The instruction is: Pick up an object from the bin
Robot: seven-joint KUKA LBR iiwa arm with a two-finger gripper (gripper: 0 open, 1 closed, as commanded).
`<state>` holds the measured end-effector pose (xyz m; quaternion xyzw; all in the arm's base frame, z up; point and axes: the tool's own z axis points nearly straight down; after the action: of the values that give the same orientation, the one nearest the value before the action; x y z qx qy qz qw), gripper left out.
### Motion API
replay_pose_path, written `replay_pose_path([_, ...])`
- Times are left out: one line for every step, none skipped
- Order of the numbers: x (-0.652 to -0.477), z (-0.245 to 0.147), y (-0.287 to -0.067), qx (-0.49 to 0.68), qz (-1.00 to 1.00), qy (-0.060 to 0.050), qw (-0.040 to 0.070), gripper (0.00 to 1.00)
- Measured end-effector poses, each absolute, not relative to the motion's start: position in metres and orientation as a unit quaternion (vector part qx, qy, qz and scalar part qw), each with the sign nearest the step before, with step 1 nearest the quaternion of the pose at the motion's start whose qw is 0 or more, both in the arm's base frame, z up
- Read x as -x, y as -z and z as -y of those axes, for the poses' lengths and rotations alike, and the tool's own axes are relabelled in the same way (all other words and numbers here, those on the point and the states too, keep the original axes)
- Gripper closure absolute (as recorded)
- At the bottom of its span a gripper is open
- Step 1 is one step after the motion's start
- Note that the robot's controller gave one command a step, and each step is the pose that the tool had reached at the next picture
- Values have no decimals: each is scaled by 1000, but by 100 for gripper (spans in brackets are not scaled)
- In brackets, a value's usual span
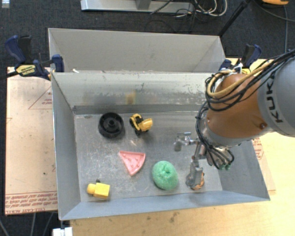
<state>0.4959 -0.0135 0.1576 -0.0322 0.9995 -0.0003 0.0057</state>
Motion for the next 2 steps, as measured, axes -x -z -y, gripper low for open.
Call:
replay_pose_path([-486, -8, -113, 96, -995, -1, 0, 0])
replay_pose_path([-487, -13, -91, -12, -1000, -1, 1, 100])
